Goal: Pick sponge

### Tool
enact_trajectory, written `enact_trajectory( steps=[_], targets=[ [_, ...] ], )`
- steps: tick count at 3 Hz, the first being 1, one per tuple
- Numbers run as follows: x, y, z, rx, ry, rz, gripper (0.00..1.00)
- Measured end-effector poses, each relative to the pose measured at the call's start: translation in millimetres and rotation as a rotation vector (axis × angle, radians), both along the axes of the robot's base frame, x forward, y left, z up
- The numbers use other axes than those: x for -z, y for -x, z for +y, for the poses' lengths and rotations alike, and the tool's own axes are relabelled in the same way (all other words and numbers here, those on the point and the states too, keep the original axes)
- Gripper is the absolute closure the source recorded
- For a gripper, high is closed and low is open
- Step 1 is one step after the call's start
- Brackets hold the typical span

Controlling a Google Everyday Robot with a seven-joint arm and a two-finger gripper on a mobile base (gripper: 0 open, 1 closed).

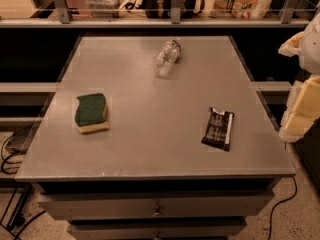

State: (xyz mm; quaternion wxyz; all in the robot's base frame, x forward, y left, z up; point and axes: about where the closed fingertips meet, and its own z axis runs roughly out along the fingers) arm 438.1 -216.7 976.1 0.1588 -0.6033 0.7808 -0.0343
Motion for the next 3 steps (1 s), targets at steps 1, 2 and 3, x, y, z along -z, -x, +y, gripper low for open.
enact_trajectory(
  steps=[1, 2, 3],
  targets=[
    [0, 0, 0, 0.0, 0.0, 0.0, 0.0],
    [8, -7, 10, 0.008, -0.095, 0.006, 0.0],
    [17, -22, 38, -0.023, -0.271, 0.003, 0.0]
  ],
)
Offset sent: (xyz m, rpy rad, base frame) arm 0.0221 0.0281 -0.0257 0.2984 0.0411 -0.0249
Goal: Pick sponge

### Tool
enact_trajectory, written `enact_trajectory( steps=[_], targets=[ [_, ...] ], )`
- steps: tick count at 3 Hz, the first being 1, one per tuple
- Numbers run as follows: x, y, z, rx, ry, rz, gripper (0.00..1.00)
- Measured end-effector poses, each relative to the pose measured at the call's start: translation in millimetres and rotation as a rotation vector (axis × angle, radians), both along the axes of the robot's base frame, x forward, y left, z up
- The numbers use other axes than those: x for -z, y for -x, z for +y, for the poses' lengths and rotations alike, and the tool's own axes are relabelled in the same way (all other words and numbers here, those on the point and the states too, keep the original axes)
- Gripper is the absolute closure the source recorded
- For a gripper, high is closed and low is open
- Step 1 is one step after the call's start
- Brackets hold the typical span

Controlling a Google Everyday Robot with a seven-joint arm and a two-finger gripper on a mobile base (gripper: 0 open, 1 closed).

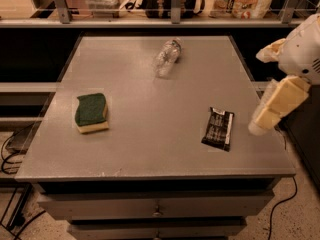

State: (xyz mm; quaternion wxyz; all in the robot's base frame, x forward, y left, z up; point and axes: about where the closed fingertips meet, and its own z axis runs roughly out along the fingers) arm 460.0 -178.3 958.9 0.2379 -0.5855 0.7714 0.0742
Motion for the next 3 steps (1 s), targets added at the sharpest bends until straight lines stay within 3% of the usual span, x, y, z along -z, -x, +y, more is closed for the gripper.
enact_trajectory(
  steps=[1, 2, 3],
  targets=[
    [-1, -18, 33, -0.033, -0.17, -0.027, 0.0],
    [-11, -36, 83, -0.11, -0.308, -0.069, 0.0],
    [-20, -36, 129, -0.169, -0.309, -0.129, 0.0]
  ],
)
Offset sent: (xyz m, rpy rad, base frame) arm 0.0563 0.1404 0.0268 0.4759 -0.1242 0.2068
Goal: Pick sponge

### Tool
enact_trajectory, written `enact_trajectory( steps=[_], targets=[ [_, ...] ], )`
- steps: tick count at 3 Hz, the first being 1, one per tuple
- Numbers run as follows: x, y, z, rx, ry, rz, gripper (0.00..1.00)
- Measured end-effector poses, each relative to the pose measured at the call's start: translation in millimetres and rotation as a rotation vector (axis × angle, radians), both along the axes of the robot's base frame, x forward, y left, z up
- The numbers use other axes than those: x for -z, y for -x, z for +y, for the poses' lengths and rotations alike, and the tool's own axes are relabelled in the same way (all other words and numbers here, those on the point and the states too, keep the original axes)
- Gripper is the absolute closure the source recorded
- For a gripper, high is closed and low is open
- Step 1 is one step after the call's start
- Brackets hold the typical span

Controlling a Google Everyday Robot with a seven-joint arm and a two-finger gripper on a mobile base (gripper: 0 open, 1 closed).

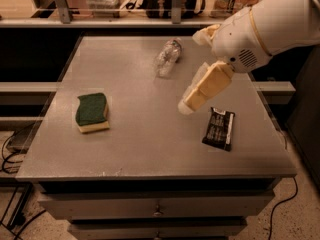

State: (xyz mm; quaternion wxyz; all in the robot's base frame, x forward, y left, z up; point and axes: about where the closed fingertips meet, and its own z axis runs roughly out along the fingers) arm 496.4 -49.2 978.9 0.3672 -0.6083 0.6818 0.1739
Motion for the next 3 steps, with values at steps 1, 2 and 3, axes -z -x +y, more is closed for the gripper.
enact_trajectory(
  steps=[1, 2, 3],
  targets=[
    [-1, -1, 1, 0.002, 0.0, -0.007, 0.0],
    [14, -3, 21, -0.033, -0.038, 0.028, 0.0],
    [35, -14, 59, -0.1, -0.1, 0.069, 0.0]
  ],
)
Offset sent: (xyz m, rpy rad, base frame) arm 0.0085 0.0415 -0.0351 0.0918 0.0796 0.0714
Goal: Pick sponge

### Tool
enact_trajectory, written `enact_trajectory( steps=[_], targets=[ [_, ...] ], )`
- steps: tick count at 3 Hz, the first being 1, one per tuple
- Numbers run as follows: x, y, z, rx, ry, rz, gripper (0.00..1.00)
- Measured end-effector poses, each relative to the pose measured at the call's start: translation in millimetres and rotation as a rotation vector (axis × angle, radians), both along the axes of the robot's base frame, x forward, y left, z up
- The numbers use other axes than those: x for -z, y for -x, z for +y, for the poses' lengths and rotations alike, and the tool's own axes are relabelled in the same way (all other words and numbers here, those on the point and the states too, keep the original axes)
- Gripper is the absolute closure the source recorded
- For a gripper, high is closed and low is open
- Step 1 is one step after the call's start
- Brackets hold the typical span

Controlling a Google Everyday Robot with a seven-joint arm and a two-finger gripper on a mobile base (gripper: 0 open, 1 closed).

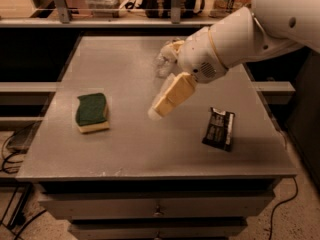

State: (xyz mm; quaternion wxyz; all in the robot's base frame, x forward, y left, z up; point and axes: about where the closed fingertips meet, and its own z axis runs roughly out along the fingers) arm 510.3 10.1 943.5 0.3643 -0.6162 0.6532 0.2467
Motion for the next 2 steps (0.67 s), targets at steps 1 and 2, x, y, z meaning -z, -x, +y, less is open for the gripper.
enact_trajectory(
  steps=[1, 2],
  targets=[
    [18, -11, 37, -0.06, -0.057, 0.037, 0.0],
    [38, -17, 68, -0.111, -0.092, 0.079, 0.0]
  ],
)
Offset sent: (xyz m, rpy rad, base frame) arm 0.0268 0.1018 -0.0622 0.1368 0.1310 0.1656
